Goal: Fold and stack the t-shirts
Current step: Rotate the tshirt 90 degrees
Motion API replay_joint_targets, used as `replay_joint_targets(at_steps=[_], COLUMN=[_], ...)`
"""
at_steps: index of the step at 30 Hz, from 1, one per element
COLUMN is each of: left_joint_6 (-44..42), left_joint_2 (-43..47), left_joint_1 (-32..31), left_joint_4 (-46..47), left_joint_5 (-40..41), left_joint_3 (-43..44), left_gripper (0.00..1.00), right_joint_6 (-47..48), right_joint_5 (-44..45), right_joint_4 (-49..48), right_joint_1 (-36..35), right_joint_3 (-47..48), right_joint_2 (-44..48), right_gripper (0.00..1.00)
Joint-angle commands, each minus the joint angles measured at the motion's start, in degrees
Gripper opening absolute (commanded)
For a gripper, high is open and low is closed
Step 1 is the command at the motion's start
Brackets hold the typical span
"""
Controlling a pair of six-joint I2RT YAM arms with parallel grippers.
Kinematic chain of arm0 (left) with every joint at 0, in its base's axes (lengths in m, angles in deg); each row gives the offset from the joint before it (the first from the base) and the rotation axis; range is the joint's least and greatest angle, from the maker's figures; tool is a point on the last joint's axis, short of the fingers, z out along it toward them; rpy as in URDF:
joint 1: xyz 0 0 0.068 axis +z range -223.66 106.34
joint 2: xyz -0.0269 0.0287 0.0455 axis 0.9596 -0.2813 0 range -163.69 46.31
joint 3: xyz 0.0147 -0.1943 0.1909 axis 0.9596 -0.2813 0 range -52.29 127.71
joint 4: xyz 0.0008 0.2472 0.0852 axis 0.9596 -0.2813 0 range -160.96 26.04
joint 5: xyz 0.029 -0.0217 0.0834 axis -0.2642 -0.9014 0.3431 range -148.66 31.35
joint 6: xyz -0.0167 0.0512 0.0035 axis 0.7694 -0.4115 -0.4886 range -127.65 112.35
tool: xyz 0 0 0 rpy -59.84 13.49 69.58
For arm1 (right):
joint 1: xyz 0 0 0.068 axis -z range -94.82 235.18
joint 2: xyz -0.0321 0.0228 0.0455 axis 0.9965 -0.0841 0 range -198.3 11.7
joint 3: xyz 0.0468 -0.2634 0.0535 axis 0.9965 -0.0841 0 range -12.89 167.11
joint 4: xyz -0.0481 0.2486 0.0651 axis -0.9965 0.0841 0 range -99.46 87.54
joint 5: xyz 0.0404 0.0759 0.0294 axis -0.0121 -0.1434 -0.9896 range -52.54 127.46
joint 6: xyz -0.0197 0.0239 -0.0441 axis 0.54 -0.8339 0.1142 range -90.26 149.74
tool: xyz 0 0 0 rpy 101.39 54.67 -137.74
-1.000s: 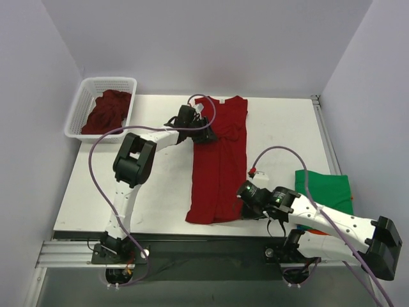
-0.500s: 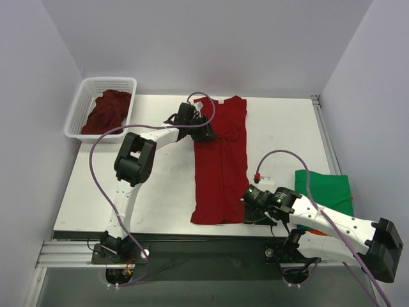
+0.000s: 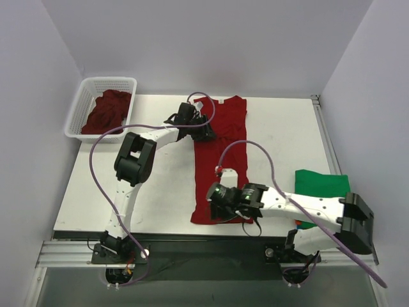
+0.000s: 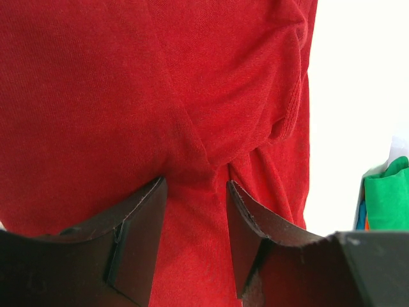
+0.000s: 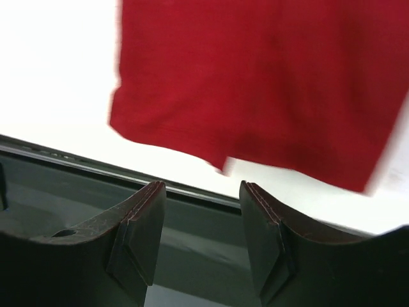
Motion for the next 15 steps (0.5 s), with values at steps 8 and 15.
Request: replay_joint_targets(at_steps=[8,15], left_joint_6=[-1.96,-2.14], left_joint_2=[-0.83,-0.92], left_joint_1=[0.64,0.73], left_joint_4=[-2.39,-2.83], left_joint_5=[0.73,0.64], left_joint_3=[1.77,2.12], left_gripper=[0.53,0.53], right_joint_6=[0.94,-0.64], right_joint_5=[7.61,5.49], right_joint_4=[-9.82,-9.03], right_joint_1=[-4.34,-5.04], right_joint_3=[12.85,15.68], right_joint_2=[-20.71,-26.8], right_gripper=[0.46,0.39])
